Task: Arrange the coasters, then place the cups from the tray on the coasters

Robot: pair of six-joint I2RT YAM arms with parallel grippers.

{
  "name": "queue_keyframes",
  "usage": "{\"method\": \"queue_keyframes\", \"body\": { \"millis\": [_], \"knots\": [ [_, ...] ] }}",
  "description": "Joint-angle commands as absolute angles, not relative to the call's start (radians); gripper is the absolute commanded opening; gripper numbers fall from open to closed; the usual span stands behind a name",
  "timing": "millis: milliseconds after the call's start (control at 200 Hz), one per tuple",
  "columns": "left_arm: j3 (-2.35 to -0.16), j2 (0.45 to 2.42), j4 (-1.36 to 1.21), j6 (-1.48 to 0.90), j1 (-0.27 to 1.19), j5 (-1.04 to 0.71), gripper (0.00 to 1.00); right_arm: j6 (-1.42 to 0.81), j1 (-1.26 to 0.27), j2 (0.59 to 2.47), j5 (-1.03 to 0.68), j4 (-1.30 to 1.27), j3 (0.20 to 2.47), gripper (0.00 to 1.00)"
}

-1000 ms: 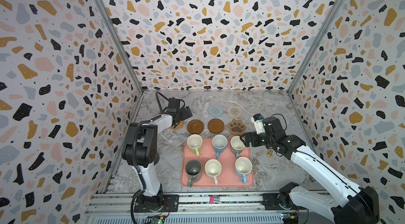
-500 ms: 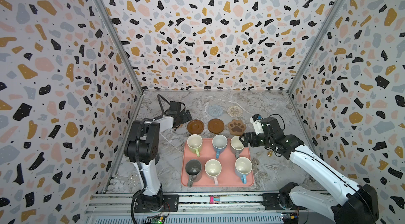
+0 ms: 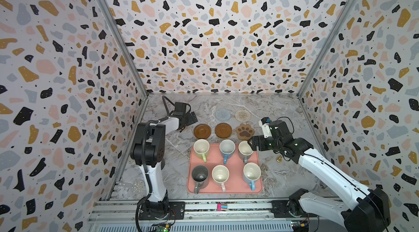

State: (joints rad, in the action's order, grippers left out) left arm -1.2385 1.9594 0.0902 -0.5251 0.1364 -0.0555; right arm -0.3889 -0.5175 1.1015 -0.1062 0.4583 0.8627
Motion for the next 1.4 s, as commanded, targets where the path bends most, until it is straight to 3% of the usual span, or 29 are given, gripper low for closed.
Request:
{"method": "queue_keyframes", "body": {
  "millis": [0,220,481,761,1041,1216,1397],
  "knots": [
    [-1.330,1.881,0.179,-0.466,0.130,-0.112,1.00,-0.391,-0.521,1.095,-0.072,0.461,0.929,0.99],
    [-1.320,1.729,0.205,-0.424,0.135,-0.128,1.00,-0.391,-0.521,1.103,-0.021,0.416,0.963,0.99],
    [-1.261,1.661,0.208,-0.369,0.176,-0.157,1.00,-0.400,-0.504,1.177,0.057,0.156,0.920,0.99],
    [-1.317,1.749,0.220,-0.416,0.263,-0.142,1.00,-0.403,-0.461,1.397,0.068,-0.041,0.950,0.99],
    [-1.471,1.884,0.398,-0.543,0.376,-0.196,1.00,-0.333,-0.455,1.573,0.013,0.068,1.099,0.99],
    [-1.648,1.960,0.611,-0.528,0.438,-0.140,1.00,-0.273,-0.435,1.604,-0.005,0.138,1.113,0.99],
    [-1.692,1.996,0.781,-0.448,0.439,-0.083,1.00,-0.194,-0.386,1.603,-0.060,0.102,1.075,0.99]
  ]
}}
